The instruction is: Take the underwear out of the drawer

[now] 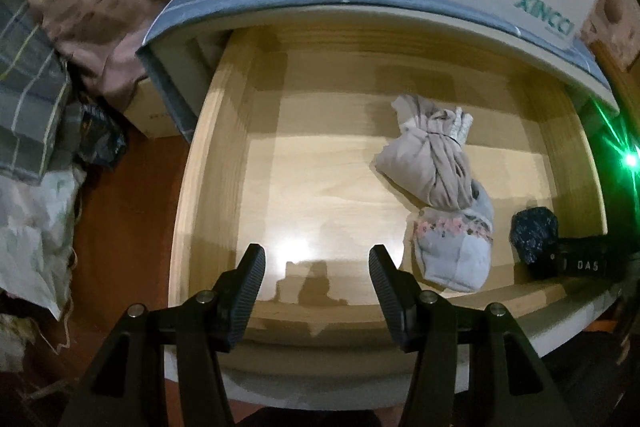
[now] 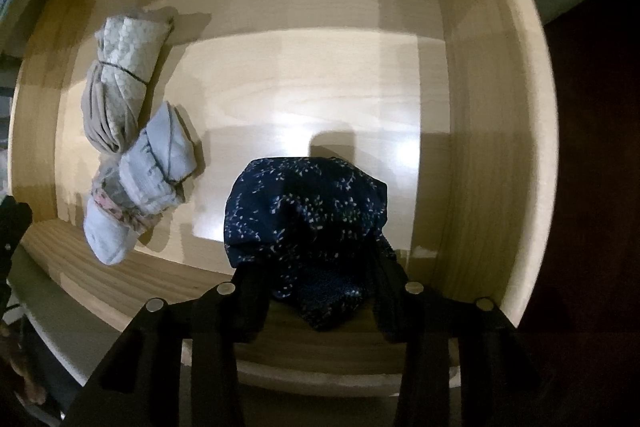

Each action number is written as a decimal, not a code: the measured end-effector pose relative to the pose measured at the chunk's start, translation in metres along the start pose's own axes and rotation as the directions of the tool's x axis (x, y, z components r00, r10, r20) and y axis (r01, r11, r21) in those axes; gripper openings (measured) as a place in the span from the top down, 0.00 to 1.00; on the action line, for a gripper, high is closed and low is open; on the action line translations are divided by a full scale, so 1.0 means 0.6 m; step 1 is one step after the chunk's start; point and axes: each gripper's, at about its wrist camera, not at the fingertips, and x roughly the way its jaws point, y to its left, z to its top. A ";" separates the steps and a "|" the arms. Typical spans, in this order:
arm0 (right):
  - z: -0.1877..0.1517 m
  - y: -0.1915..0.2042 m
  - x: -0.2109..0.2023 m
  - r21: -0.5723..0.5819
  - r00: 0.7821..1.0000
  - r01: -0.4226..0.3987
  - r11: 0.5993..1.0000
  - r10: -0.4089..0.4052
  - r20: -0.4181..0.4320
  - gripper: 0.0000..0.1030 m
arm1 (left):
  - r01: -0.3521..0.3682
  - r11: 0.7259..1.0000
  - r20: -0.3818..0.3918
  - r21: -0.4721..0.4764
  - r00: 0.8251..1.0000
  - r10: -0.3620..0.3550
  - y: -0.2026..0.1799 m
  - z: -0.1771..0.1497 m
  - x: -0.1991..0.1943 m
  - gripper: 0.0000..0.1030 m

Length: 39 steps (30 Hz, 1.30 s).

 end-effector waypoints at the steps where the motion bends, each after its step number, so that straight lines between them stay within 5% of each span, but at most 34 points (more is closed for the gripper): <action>1: -0.001 -0.001 -0.003 0.003 1.000 -0.002 1.000 0.002 0.008 0.65 | 0.008 1.000 -0.003 -0.017 1.000 -0.008 0.005 0.000 0.001 0.46; 12: -0.023 0.006 -0.051 -0.008 0.989 0.041 0.999 -0.040 0.139 0.85 | 0.041 0.996 0.019 -0.077 0.999 -0.040 0.022 -0.001 -0.005 0.46; 20: -0.022 0.001 -0.056 -0.001 0.992 0.018 1.000 -0.018 0.127 0.89 | 0.049 0.995 0.016 -0.082 0.999 -0.048 0.024 -0.002 -0.004 0.46; 25: -0.017 0.008 -0.058 -0.022 0.993 0.028 0.999 -0.025 0.115 0.64 | 0.056 0.995 0.017 -0.083 0.998 -0.055 0.024 -0.002 -0.004 0.46; 39: 0.040 0.053 -0.038 -0.090 0.992 0.123 0.988 -0.120 0.040 0.34 | 0.065 0.995 0.025 -0.081 0.998 -0.063 0.023 -0.003 -0.005 0.46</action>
